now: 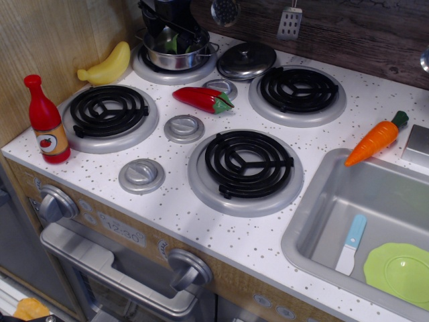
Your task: Take broccoli out of pan
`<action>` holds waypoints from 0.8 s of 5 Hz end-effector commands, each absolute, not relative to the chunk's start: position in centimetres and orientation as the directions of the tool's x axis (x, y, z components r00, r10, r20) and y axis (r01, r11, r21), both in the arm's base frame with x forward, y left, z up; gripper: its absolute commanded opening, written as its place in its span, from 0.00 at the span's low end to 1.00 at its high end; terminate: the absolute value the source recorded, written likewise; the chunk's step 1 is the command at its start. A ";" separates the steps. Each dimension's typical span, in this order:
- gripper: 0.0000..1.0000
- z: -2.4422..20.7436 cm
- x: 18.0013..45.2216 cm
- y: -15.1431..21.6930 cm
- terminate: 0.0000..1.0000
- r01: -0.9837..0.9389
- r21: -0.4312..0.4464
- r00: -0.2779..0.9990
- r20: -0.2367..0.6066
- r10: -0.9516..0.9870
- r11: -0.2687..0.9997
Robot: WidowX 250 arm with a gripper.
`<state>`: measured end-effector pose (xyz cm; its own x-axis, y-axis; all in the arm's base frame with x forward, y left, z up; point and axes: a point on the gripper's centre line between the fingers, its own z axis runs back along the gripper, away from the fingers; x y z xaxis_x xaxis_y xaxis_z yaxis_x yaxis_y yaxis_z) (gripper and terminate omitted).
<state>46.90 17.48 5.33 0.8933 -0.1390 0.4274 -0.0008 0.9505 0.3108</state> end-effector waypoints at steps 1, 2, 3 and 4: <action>1.00 7.6 48.5 18.3 0.00 0.015 0.335 0.853 0.487 -0.187 0.942; 1.00 7.1 48.8 18.8 0.00 0.018 0.337 0.852 0.488 -0.191 0.941; 1.00 6.0 49.2 19.4 0.00 0.009 0.302 0.857 0.488 -0.162 0.953; 0.00 6.2 49.1 19.2 0.00 -0.015 0.265 0.878 0.464 -0.114 0.964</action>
<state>48.14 18.63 3.41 0.9134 -0.1148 0.3906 0.0138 0.9676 0.2522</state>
